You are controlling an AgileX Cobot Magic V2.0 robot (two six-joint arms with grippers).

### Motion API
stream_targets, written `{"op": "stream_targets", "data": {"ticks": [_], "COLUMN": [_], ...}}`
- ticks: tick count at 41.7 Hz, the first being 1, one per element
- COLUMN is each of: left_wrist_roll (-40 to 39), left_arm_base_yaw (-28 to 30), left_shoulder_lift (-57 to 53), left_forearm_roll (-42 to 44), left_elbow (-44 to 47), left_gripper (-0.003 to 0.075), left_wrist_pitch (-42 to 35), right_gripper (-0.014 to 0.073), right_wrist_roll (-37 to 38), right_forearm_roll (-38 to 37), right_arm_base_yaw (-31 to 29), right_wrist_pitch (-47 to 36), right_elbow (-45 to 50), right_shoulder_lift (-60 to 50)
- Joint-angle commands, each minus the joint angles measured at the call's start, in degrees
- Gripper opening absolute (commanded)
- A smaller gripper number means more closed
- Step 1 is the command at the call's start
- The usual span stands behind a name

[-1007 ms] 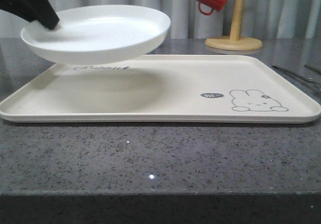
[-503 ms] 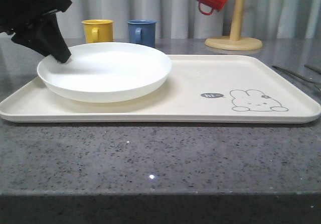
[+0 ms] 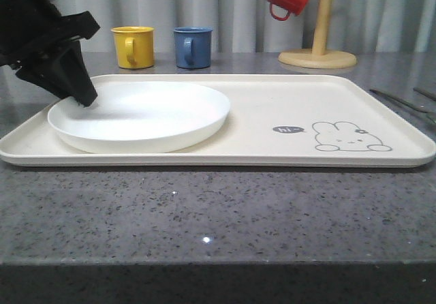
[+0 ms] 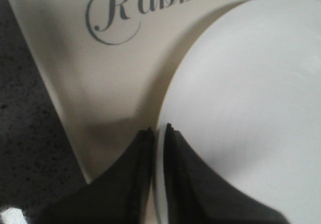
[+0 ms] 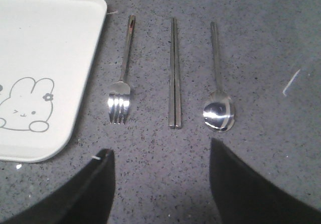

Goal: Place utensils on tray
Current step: 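Open the left gripper and raise it away from the plate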

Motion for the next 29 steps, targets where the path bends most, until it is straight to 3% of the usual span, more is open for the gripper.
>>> {"op": "stream_targets", "data": {"ticks": [1, 5, 17, 29], "left_wrist_roll": [-0.3, -0.3, -2.0, -22.3], "left_arm_base_yaw": [0.2, 0.2, -2.4, -17.8], "left_shoulder_lift": [-2.6, -3.5, -13.1, -25.5], "left_forearm_roll": [-1.2, -0.8, 4.6, 30.7], "left_elbow": [-2.0, -2.1, -5.3, -3.1], "left_gripper": [0.0312, 0.04, 0.0401, 0.0401], "left_wrist_pitch": [-0.4, 0.5, 1.3, 2.6], "right_gripper": [0.0445, 0.0445, 0.0445, 0.0445], "right_wrist_roll": [-0.4, -0.4, -0.4, -0.4], "right_forearm_roll": [0.0, 0.0, 0.0, 0.0], "right_arm_base_yaw": [-0.2, -0.2, -0.2, -0.2], "right_wrist_pitch": [-3.5, -3.5, -3.5, -3.5], "right_elbow": [-2.0, -2.0, -2.0, -2.0], "right_shoulder_lift": [0.6, 0.6, 0.6, 0.6]}}
